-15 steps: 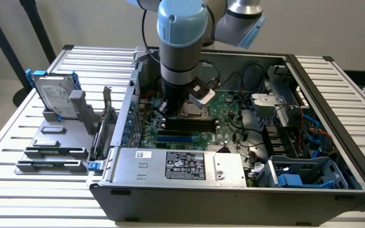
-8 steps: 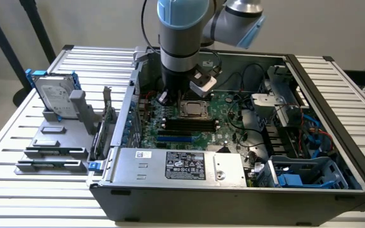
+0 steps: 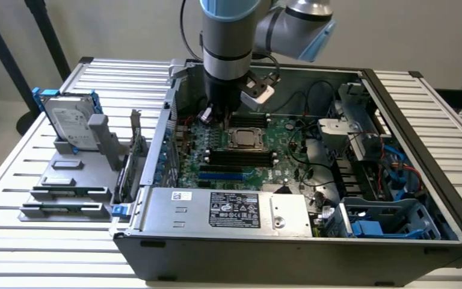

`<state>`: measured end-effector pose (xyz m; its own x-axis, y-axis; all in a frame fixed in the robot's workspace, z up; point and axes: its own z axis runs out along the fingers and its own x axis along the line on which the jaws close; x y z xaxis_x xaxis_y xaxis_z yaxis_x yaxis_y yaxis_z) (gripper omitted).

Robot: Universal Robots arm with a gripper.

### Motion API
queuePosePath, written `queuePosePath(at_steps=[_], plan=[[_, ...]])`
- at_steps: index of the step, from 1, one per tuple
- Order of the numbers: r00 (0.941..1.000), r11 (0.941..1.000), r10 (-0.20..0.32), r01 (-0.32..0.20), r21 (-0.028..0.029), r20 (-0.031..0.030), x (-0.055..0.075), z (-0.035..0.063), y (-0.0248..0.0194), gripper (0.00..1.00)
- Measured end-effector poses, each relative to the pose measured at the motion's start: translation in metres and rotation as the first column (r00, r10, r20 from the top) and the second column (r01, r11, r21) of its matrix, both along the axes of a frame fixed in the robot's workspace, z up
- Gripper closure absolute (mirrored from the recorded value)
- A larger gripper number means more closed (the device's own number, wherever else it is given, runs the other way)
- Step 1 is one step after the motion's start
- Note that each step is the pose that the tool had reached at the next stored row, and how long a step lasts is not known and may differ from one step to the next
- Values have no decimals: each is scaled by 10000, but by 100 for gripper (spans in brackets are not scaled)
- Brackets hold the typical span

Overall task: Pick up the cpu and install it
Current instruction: 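Install the first cpu locking lever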

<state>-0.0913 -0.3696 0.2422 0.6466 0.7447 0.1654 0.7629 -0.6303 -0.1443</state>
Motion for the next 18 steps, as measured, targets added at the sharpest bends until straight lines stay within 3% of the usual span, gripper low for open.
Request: queuePosePath(at_steps=[4,9,13,18], plan=[[9995,9995,308,-308,-102,-2,-1,37,39,89],[9958,9956,914,-914,-187,-7,-2,69,51,89],[9893,9890,1458,-1458,-234,-12,-2,90,56,89],[9772,9768,2124,-2124,-278,-19,-2,112,61,89]])
